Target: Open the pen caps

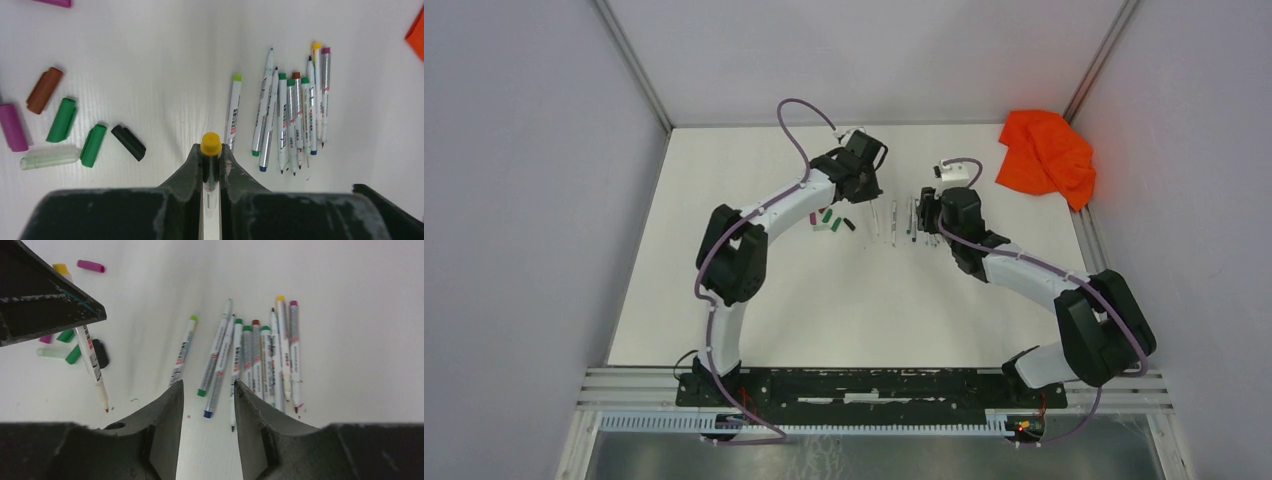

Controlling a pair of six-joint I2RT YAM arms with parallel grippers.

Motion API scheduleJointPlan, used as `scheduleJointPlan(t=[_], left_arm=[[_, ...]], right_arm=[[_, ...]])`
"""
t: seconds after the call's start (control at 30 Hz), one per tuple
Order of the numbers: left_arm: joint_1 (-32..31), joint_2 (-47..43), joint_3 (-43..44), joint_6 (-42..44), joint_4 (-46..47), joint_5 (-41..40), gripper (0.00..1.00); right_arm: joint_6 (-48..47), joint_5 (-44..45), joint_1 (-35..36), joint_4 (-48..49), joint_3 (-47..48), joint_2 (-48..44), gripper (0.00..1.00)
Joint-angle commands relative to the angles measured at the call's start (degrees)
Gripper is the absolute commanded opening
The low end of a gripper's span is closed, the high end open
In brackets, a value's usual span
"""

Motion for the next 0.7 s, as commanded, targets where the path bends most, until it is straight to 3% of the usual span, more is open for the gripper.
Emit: scheduleJointPlan(t=[0.0, 0.37, 0.57, 0.67], left_arm=[[0.9, 6.7, 8.4, 4.6, -5.8, 7.8, 0.02], [1.3, 18.4, 17.0, 6.2, -8.0, 16.6, 0.03], [1.4, 21.1, 17.9, 6.0, -8.0, 18.6, 0.23], [1.4, 21.1, 17.7, 5.8, -8.0, 18.2, 0.32]], right_arm=[[-0.8, 5.5, -1.9, 0.0, -2.7, -4.1, 0.47], [-1.2, 6.0, -5.4, -0.6, -8.2, -8.1, 0.52], [-1.3, 6.5, -5.7, -0.9, -10.0, -9.6, 0.54], [-1.6, 6.7, -5.8, -1.2, -10.4, -10.0, 0.59]])
